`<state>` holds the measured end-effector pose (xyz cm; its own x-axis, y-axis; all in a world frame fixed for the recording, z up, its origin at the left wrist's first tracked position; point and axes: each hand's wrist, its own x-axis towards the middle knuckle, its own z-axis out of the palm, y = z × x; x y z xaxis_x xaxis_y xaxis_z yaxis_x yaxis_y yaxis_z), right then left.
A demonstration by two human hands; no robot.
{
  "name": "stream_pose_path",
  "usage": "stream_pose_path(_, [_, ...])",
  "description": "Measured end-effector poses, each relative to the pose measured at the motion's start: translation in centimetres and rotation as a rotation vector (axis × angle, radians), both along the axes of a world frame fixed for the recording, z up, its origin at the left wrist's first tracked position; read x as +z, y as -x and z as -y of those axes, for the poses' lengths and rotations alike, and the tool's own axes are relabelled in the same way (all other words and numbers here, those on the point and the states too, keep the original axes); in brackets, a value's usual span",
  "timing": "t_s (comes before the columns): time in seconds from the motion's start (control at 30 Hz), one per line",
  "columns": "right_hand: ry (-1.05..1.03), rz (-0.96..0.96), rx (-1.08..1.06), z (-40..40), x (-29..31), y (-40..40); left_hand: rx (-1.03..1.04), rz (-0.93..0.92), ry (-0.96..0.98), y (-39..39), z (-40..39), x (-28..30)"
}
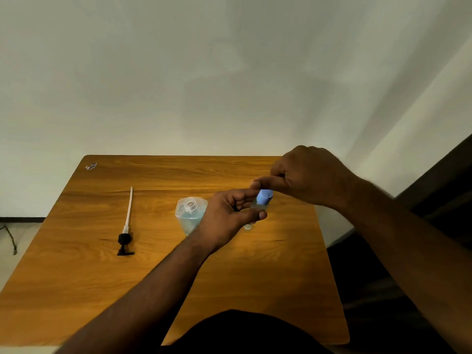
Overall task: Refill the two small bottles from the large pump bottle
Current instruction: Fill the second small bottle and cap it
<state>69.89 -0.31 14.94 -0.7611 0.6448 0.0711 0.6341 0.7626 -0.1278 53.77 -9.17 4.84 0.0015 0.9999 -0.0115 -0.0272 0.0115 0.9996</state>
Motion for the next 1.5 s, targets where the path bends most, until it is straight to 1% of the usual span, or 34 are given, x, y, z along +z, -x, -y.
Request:
stream_pose_path(0.07, [0.223,0.014,0.09,-0.5,0.6,-0.3,-0.008,0.014,0.004,0.0,0.0,0.0])
stream_pose_path(0.1, [0.301,0.052,0.148,-0.6,0.7,-0.2,-0.015,0.019,0.003,0.0,0.0,0.0])
stream_pose_path(0.13, [0.315,0.104,0.166,-0.4,0.6,0.0,-0.019,0.019,0.001,0.0,0.0,0.0])
stream_pose_path(0.17, [0.255,0.166,0.142,-0.3,0.3,0.2,-0.018,0.019,0.0,-0.1,-0.1,-0.2])
stream_pose_path(0.2, [0.137,0.207,0.093,-0.1,-0.1,0.4,-0.011,0.024,0.002,-0.2,-0.1,-0.3])
stream_pose_path(0.27, [-0.079,0.175,-0.009,-0.1,-0.5,0.6,0.011,0.039,0.013,-0.3,-0.1,-0.5])
stream_pose_path(0.3, [-0.119,0.124,-0.026,-0.2,-0.7,0.6,0.018,0.044,0.019,-0.3,-0.2,-0.6])
stream_pose_path(0.33, [-0.094,0.074,0.0,-0.4,-0.7,0.5,0.02,0.046,0.019,-0.1,-0.2,-0.6])
stream_pose_path(0.37, [-0.019,0.051,0.062,-0.7,-0.7,0.4,0.015,0.048,0.016,0.0,-0.3,-0.6])
stream_pose_path(0.4, [0.065,0.079,0.141,-0.9,-0.6,0.3,0.007,0.054,0.012,0.2,-0.4,-0.7])
stream_pose_path(0.47, [0.122,0.211,0.295,-1.3,-0.7,0.6,-0.019,0.063,0.003,0.6,-0.5,-0.7])
stream_pose_path(0.5, [0.108,0.239,0.353,-1.6,-1.1,0.7,-0.039,0.052,-0.004,0.7,-0.6,-0.9])
stream_pose_path(0.57, [0.062,0.215,0.433,-1.8,-1.4,1.1,-0.074,0.005,-0.004,0.8,-0.8,-1.2])
stream_pose_path(0.63, [-0.027,0.204,0.519,-2.1,-1.7,1.3,-0.101,-0.032,0.012,0.7,-0.9,-1.7])
stream_pose_path(0.7, [-0.107,0.27,0.564,-2.3,-2.2,1.5,-0.107,-0.05,0.026,0.5,-0.9,-2.3])
stream_pose_path(0.73, [-0.107,0.306,0.559,-2.5,-2.5,1.6,-0.105,-0.064,0.022,0.4,-1.0,-2.7])
stream_pose_path(0.8, [-0.041,0.344,0.502,-2.8,-3.5,1.7,-0.072,-0.123,0.0,-0.1,-1.2,-3.6])
stream_pose_path(0.83, [-0.009,0.327,0.453,-2.8,-4.2,1.7,-0.034,-0.153,-0.015,-0.4,-1.3,-4.2])
stream_pose_path(0.93, [0.022,0.17,0.214,-1.7,-7.5,1.1,0.121,-0.187,-0.049,-1.5,-1.2,-6.4])
stream_pose_path(1.0, [0.066,0.075,0.07,-0.7,-10.0,0.7,0.171,-0.204,-0.015,-1.9,-1.1,-8.0])
stream_pose_path(1.1, [0.156,-0.02,-0.066,-0.2,-13.1,0.3,0.128,-0.228,0.047,-1.6,-1.3,-10.1])
stream_pose_path(1.2, [0.347,-0.156,-0.163,-0.3,-15.4,0.2,0.074,-0.258,0.139,-1.3,-1.9,-12.0])
stream_pose_path(1.23, [0.385,-0.18,-0.186,-0.4,-16.1,0.3,0.074,-0.294,0.172,-1.1,-2.0,-12.6])
stream_pose_path(1.3, [0.399,-0.159,-0.227,-0.5,-17.7,0.1,0.11,-0.397,0.235,-0.7,-2.0,-13.8])
stream_pose_path(1.37, [0.402,-0.099,-0.266,-0.8,-19.4,0.1,0.127,-0.49,0.278,-0.1,-1.8,-15.2])
stream_pose_path(1.5, [0.446,-0.042,-0.326,-1.2,-22.0,0.4,0.112,-0.603,0.385,0.8,-1.6,-16.7])
